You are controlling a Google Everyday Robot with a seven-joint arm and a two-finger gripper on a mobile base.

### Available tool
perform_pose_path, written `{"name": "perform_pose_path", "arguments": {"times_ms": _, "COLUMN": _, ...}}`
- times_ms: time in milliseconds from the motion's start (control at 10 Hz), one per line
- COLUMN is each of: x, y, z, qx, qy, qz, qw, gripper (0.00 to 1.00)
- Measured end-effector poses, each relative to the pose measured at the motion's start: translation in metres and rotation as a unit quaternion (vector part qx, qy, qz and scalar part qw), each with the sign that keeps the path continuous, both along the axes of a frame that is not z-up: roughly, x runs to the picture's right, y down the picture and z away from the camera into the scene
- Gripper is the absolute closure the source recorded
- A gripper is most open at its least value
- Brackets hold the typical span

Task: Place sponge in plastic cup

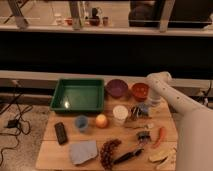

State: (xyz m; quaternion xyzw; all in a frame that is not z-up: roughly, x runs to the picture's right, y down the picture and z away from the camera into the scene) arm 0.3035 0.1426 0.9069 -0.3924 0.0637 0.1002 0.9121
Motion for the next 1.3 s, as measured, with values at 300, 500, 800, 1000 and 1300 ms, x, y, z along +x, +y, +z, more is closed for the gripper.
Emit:
{"name": "perform_pose_path", "arguments": {"times_ms": 300, "x": 0.009, "y": -0.006, "z": -0.008, "qx": 0.016, "qy": 0.011, "qz": 0.003, "qw": 0.9998, "gripper": 0.92}}
{"name": "perform_pose_path", "arguments": {"times_ms": 500, "x": 0.013, "y": -0.012, "z": -0.01, "qx": 0.025, "qy": 0.015, "qz": 0.006, "qw": 0.9995, "gripper": 0.92}}
{"name": "perform_pose_path", "arguments": {"times_ms": 800, "x": 0.028, "y": -0.022, "z": -0.017, "qx": 0.039, "qy": 0.03, "qz": 0.014, "qw": 0.9987, "gripper": 0.92}}
{"name": "perform_pose_path", "arguments": {"times_ms": 1000, "x": 0.035, "y": -0.029, "z": -0.022, "qx": 0.046, "qy": 0.041, "qz": 0.013, "qw": 0.998, "gripper": 0.92}}
{"name": "perform_pose_path", "arguments": {"times_ms": 1300, "x": 0.038, "y": -0.036, "z": -0.034, "qx": 0.055, "qy": 0.056, "qz": 0.004, "qw": 0.9969, "gripper": 0.92}}
